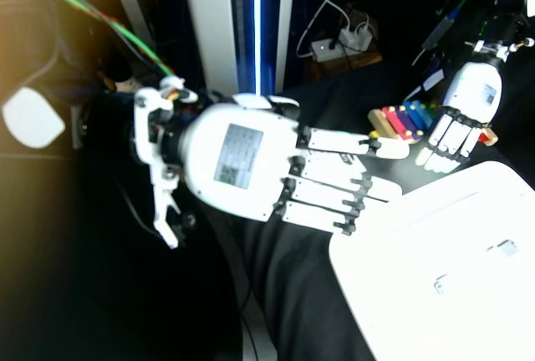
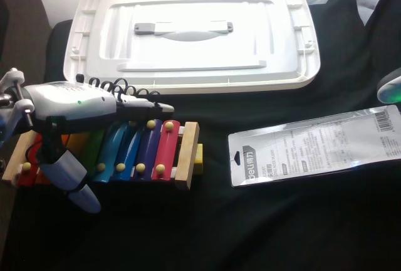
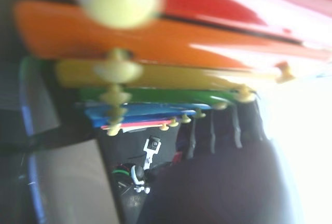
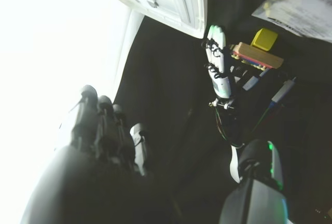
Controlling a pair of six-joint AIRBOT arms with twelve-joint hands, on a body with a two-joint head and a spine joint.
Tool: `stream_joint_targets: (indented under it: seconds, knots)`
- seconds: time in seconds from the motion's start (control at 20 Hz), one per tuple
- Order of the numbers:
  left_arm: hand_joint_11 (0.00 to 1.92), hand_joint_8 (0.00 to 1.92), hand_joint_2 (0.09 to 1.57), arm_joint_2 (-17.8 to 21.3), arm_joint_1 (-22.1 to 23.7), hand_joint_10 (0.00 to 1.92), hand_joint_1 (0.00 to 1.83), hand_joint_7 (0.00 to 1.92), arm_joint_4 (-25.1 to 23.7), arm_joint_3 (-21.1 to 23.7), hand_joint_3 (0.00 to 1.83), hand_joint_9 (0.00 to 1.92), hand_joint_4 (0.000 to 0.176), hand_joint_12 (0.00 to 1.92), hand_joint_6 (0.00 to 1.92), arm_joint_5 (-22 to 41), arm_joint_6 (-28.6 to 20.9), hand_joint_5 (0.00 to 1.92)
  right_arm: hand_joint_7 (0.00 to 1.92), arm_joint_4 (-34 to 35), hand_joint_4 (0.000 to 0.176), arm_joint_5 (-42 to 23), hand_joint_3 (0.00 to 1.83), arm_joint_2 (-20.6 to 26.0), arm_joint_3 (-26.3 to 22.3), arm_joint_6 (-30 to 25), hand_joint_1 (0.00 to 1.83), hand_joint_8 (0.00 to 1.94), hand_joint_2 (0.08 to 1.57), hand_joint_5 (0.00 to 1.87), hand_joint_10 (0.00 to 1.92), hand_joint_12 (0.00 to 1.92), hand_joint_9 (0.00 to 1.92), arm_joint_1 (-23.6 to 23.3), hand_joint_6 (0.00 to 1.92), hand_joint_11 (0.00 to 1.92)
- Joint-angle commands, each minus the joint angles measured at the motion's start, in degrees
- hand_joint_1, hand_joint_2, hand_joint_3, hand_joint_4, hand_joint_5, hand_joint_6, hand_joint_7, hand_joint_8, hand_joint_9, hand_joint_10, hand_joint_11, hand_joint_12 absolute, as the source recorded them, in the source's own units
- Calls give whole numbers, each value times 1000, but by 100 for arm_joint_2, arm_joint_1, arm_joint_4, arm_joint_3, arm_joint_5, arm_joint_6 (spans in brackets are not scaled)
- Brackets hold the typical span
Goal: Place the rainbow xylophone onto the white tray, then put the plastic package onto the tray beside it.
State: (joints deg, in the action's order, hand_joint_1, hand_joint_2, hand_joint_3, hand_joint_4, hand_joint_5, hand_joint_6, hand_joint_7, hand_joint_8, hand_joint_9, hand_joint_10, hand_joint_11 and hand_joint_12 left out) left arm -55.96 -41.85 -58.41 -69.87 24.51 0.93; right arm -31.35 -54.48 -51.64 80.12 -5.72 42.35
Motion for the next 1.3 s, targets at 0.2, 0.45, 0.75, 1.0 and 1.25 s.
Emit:
stream_joint_targets:
  seconds: [0.2, 0.45, 0.75, 1.0, 1.25]
  knots:
    - [0, 6, 917, -94, -47, 10, 1357, 315, 282, 10, 0, 348, 18, 920, 3, 164, 192, 220, 21, 349, 145, -536, 3, -7, -3, -27, 742, 5, 742, 0, 0, 4, 0, -88, 0, 10]
    - [75, 7, 948, -92, -46, 18, 1306, 489, 671, 10, 0, 502, 0, 996, 7, 218, 502, 404, 43, 342, 141, -536, 3, -24, 1, -27, 752, 9, 746, 0, 3, 9, 8, -88, 0, 22]
    - [213, 32, 1016, -92, -2, 138, 1288, 716, 898, 2, 6, 703, 0, 1162, 158, 267, 703, 746, 44, 338, 148, -537, 2, -34, 3, -27, 757, 5, 753, 0, 0, 0, 0, -89, 0, 0]
    - [234, 47, 1056, -78, 28, 511, 1239, 712, 1102, -4, 0, 549, 0, 1170, 789, 380, 826, 473, 53, 339, 144, -537, 0, -49, 9, -27, 743, 6, 742, 4, 0, 2, 0, -89, 2, 5]
    - [199, 86, 1046, -53, 56, 579, 1207, 711, 1451, -5, 0, 507, 0, 1119, 887, 498, 1094, 440, 51, 339, 152, -538, 0, -73, 20, -27, 738, 2, 738, 11, 0, 10, 4, -89, 2, 24]
